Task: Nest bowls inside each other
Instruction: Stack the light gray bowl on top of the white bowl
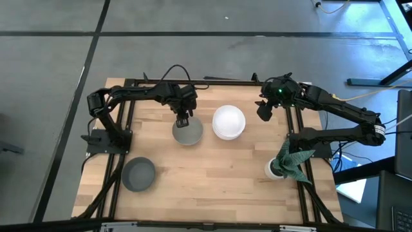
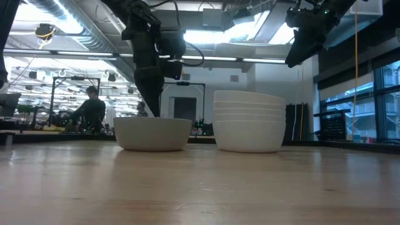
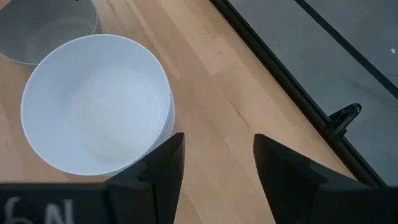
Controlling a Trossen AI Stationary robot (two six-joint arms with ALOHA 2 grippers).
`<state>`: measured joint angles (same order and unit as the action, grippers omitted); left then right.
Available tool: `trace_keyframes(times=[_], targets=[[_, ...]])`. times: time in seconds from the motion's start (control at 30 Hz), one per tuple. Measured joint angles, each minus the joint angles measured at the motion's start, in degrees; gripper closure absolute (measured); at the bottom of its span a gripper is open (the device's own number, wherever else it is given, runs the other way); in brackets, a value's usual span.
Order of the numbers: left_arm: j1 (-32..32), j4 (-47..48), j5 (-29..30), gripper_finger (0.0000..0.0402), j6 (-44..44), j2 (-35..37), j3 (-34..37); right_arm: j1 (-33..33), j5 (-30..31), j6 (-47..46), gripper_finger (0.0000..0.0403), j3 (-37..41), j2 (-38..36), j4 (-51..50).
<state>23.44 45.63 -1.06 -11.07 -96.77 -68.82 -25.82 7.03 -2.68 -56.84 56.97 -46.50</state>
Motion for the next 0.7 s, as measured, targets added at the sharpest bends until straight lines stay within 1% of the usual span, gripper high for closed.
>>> trace_keyframes(times=[0.23, 0.4, 0.5, 0.6, 0.7], targets=[[0.0, -0.01, -0.24, 0.0261, 0.47, 0.0, 0.0, 0.0, -0.04, 0.07, 0.021, 0.0, 0.02, 0.0], [0.0, -0.15, -1.51, 0.0261, 1.53, 0.0, 0.06, 0.0, -0.04, 0.16, 0.021, 0.0, 0.01, -0.02], [-0.22, -2.29, -1.53, 0.0261, 1.55, 0.02, 1.66, 0.0, -0.05, 0.15, 0.021, 0.0, 0.0, -0.02], [-0.24, -6.99, -1.51, 0.0261, 1.8, 0.02, 4.18, 0.01, -0.07, 0.15, 0.021, 0.0, 0.0, -0.02], [-0.24, -7.9, -1.53, 0.0261, 2.4, 0.02, 5.53, 0.0, -0.07, 0.15, 0.021, 0.0, 0.0, -0.02]])
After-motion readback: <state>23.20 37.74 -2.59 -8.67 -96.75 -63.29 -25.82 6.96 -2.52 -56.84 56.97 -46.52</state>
